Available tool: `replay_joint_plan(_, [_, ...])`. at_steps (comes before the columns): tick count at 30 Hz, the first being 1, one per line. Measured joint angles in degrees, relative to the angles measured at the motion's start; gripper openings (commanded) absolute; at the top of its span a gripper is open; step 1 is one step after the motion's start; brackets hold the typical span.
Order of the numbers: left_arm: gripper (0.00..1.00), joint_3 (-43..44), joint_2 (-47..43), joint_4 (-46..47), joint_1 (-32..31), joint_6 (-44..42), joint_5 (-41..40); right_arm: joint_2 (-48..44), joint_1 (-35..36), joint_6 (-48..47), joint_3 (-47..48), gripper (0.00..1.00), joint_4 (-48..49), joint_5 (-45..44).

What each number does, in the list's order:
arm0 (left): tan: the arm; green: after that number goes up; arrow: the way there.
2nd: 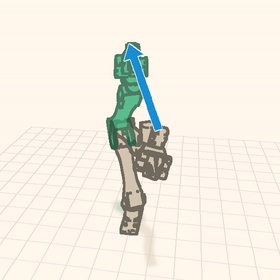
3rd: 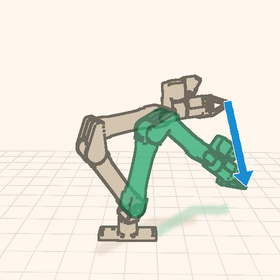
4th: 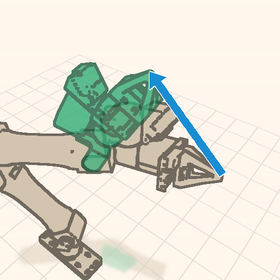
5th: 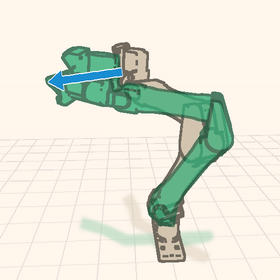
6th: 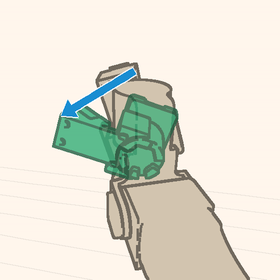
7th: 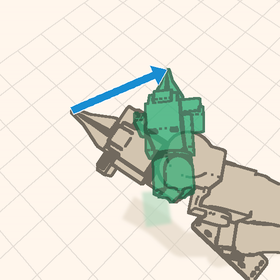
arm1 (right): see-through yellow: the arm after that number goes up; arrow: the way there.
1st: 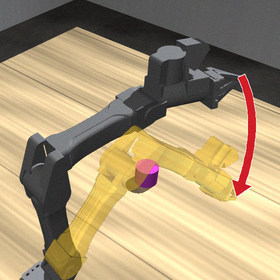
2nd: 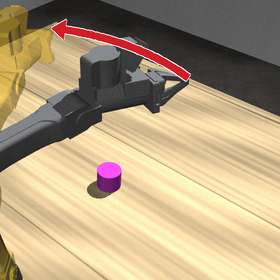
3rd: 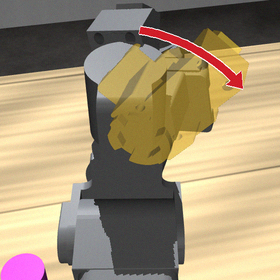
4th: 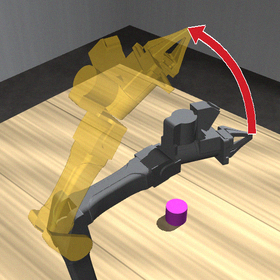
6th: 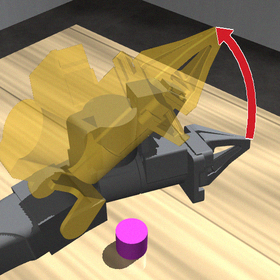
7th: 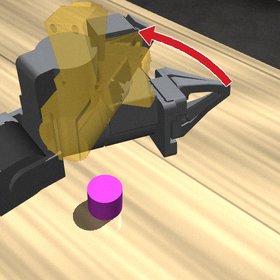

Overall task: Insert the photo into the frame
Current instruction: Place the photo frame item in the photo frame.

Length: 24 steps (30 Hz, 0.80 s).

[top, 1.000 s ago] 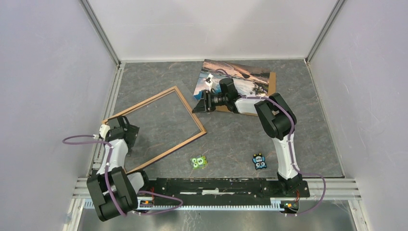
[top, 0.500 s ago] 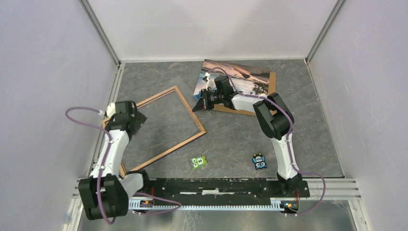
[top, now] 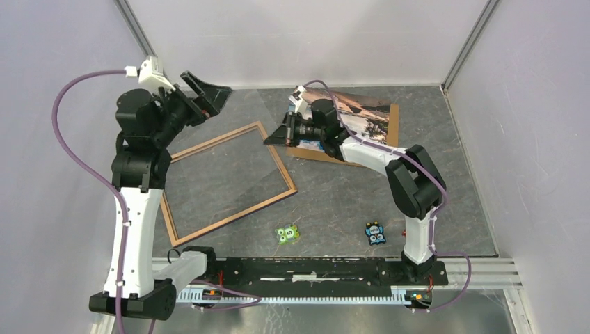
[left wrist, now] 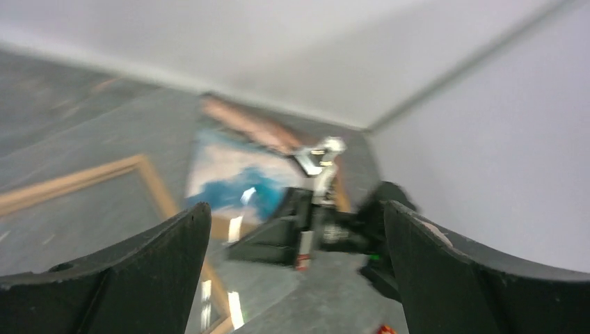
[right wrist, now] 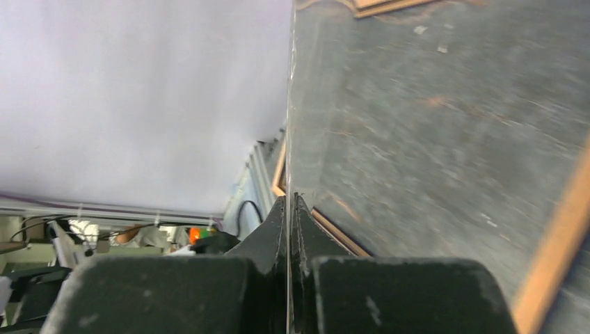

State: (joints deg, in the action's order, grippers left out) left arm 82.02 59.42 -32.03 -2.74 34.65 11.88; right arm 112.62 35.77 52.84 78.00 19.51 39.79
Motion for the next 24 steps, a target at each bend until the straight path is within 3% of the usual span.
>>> replay_joint_plan(4, [1.0,3.7,1.0,7.8,-2.6,1.7,13.8,-0.3,4.7,4.4,4.5,0.0,2.1,-2.0])
replay_joint_plan(10, [1.0,3.8,1.1,15.4,-7.0,5.9,24.7,-0.3,10.9,8.0,9.1,0.0,5.1,-4.5])
replay_joint_plan(24, [1.0,-1.8,-0.1,19.2,-13.3,6.9,27.3,6.0,11.8,12.7,7.5,0.0,8.3,-9.1])
